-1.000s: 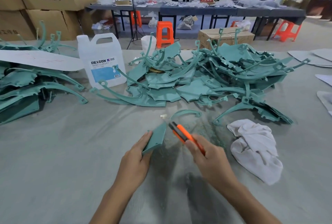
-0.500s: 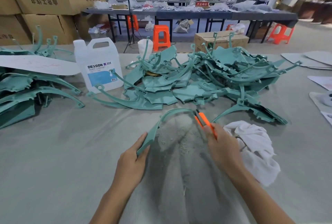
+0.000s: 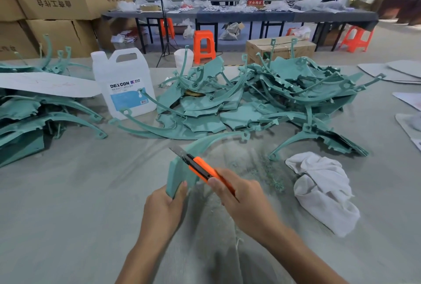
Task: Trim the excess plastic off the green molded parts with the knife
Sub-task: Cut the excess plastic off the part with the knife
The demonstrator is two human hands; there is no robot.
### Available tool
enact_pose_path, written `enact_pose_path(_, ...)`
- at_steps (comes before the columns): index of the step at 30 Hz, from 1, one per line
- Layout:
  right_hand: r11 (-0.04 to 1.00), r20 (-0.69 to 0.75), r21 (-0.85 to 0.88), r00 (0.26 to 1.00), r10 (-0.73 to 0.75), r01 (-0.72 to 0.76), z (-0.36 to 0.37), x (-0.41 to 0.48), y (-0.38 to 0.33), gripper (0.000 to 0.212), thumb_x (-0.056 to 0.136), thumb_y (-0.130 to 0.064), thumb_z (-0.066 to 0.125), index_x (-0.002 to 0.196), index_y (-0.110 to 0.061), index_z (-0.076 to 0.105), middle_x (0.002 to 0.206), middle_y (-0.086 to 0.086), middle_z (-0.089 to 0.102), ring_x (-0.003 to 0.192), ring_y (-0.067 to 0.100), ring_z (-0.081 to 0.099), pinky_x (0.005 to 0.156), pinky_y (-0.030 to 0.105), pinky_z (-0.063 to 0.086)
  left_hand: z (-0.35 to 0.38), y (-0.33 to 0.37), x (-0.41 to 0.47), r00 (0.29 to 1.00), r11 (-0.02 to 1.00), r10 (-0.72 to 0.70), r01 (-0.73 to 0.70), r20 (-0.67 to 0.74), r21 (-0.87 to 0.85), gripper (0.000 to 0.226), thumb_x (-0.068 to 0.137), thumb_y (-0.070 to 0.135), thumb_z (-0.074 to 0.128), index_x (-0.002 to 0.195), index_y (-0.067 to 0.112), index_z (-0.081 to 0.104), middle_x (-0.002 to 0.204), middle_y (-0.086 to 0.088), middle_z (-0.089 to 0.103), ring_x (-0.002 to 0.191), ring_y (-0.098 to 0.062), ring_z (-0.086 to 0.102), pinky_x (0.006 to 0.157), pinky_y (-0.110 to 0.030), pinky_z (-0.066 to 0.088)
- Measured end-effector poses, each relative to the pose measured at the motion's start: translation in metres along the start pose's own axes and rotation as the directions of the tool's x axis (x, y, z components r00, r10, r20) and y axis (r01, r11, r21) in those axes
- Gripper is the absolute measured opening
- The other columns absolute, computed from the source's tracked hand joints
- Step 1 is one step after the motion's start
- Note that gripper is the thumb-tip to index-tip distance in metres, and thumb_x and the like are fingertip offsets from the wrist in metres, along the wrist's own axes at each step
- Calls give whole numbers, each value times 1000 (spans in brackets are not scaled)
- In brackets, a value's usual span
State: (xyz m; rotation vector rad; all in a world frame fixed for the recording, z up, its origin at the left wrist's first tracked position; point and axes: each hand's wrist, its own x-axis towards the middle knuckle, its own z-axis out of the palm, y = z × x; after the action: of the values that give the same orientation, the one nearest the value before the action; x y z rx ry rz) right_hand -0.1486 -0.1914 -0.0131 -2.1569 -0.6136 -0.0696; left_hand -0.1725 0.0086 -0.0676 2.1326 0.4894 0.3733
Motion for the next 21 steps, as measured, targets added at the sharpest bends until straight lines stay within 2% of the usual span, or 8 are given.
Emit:
enact_pose_path(3,979,-64,-185,995,79,-89,-4,23,26,34,103,-56,39,123,-38,60,61,-9,58,52,7,57,47,19,38,1,-2,-3,999,998,-33,31,-27,-63,51,94,49,61,61,10,63,54,-8,63,51,-21,60,50,-39,46)
enact_pose_path(4,941,-59,-297,987,152,-163,-11,33,39,35,105,-52,37,126,-36,60,69,-6,63,59,7,60,53,23,42,-1,-4,-4,999,995,-44,41,-31,-92,50,93,47,62,64,7,65,57,-10,65,52,-21,60,50,-38,46)
enact_pose_path(6,805,-78,-510,949,307,-302,-33,46,66,43,107,-47,29,128,-26,60,95,5,70,82,26,66,67,35,46,-4,-8,-6,999,994,-33,31,-15,-103,52,92,50,62,67,5,66,63,-12,66,51,-19,59,47,-32,43)
enact_pose_path(9,801,-277,-401,892,358,-446,-62,45,93,42,106,-47,33,112,-19,64,86,7,69,79,31,64,69,38,49,-5,-11,-10,999,991,-40,38,-10,-131,52,90,52,61,67,6,66,64,-11,67,54,-20,60,47,-28,40)
enact_pose_path(13,857,-300,-322,902,311,-403,-55,28,79,30,103,-51,40,99,-29,60,66,-12,54,70,26,55,63,36,36,-2,-9,-8,996,985,-75,67,-43,-158,47,92,47,64,69,7,67,65,-9,68,53,-16,61,48,-32,45)
enact_pose_path(16,919,-251,-243,935,251,-311,-38,13,50,27,103,-53,41,103,-34,61,64,-8,57,63,17,56,59,36,40,-3,-8,-9,996,983,-74,64,-51,-170,44,92,46,64,68,9,68,64,-7,69,57,-19,64,50,-35,49)
enact_pose_path(18,960,-177,-157,963,202,-230,-26,8,24,26,101,-55,40,107,-38,59,62,-4,60,54,9,57,51,29,45,-3,-7,-9,996,985,-66,56,-52,-162,45,92,45,64,66,9,66,64,-6,68,53,-16,61,48,-31,45)
enact_pose_path(21,989,-16,-143,999,28,-30,-3,9,-11,34,98,-64,36,112,-40,56,60,-9,58,52,7,56,47,20,40,-3,-5,-10,996,989,-67,59,-55,-139,46,93,45,64,64,10,65,57,-4,66,54,-17,61,51,-34,47)
